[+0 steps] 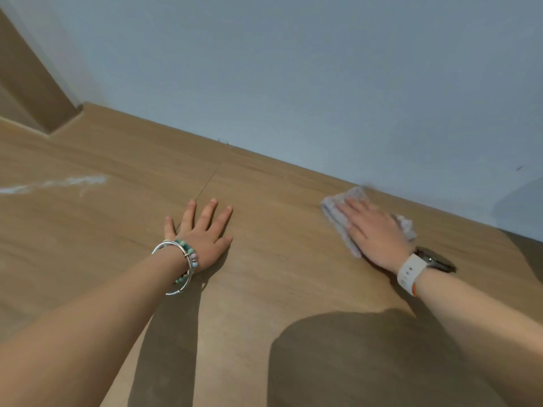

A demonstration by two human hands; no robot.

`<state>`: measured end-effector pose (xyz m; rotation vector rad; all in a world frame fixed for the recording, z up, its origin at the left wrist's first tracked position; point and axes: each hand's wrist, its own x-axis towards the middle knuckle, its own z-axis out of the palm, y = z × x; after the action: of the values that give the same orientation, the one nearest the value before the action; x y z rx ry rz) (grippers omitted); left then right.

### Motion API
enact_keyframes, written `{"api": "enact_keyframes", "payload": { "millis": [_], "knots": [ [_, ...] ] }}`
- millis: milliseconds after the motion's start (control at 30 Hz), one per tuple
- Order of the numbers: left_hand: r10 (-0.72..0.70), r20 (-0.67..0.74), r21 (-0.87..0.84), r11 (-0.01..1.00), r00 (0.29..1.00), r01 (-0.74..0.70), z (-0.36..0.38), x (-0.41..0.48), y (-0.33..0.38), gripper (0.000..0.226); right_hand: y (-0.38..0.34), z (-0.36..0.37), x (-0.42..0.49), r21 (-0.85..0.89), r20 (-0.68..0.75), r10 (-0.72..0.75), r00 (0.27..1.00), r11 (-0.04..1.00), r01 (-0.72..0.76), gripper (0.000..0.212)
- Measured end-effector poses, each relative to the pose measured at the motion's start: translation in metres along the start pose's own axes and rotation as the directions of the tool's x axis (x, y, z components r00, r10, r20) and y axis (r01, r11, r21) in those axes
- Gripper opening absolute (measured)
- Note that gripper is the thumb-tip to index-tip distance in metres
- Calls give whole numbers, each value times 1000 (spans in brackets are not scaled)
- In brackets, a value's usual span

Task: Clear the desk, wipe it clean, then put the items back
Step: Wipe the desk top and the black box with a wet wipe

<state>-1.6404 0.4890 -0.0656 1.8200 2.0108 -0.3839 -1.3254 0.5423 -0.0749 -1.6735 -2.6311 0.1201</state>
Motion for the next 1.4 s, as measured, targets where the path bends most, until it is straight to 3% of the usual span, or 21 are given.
{"api": "enact_keyframes", "payload": {
  "millis": [67,133,200,267,333,433,500,533,600,667,700,767,833,867,933,1000,1133,1233,1300,1367,1400],
  "knots": [
    [10,-18,21,1000,1000,-9,3,-2,0,54,32,-2,13,3,51,246,968,969,-247,60],
    [32,-33,38,999,999,-31,6,-5,0,55,9,7,-1,-13,40,263,964,965,-263,55],
    [60,-42,43,997,997,-59,10,-9,-1,55,-51,11,-34,61,83,98,992,993,-103,63],
    [79,-56,39,996,995,-77,14,-15,-2,56,-105,16,-81,138,169,-212,962,972,190,56],
    [84,-71,23,996,994,-82,16,-21,-2,56,-114,12,-103,168,150,-273,950,954,247,51],
    [80,-92,7,997,993,-80,21,-34,0,56,-53,6,-63,80,15,111,994,991,-112,54],
    [73,-115,9,997,991,-72,26,-43,1,55,-19,5,-41,131,94,400,912,903,-409,51],
    [73,-123,18,997,990,-72,29,-48,0,55,-19,3,-38,124,86,442,893,884,-450,50],
    [79,-129,25,997,988,-76,36,-57,0,69,-58,11,-54,68,-33,298,954,953,-295,54],
    [91,-124,20,996,988,-89,41,-67,0,91,-126,13,-87,115,-9,-15,1000,993,16,52],
    [90,-127,15,996,988,-88,43,-71,0,94,-151,15,-105,160,25,-211,977,966,204,52],
    [96,-148,-3,995,984,-97,46,-77,0,91,-159,4,-122,184,104,-312,944,939,290,51],
    [93,-185,-23,995,978,-99,51,-87,0,90,-114,4,-118,63,-51,-150,987,986,153,51],
    [84,-210,-32,995,974,-93,55,-92,-2,93,-83,7,-113,61,-18,22,1000,998,-21,51],
    [70,-252,-48,995,965,-84,65,-104,-8,94,-28,5,-105,90,76,355,932,928,-361,50],
    [63,-291,-99,991,955,-95,73,-113,-16,91,-19,9,-105,122,67,513,856,847,-518,50],
    [93,-341,-169,973,935,-159,82,-126,-35,82,-136,23,-146,148,-9,211,977,967,-208,52],
    [168,-351,-144,963,921,-230,84,-130,-42,88,-213,21,-180,281,-2,-87,996,956,85,46],
    [219,-342,-116,955,914,-273,83,-133,-43,91,-201,16,-178,204,47,-27,999,979,17,51],
    [270,-327,-44,953,906,-300,83,-140,-49,92,-159,13,-176,103,71,229,971,966,-235,62],
    [280,-324,-16,953,904,-301,85,-143,-55,92,-135,12,-181,70,78,405,911,909,-410,60]
  ]
}}
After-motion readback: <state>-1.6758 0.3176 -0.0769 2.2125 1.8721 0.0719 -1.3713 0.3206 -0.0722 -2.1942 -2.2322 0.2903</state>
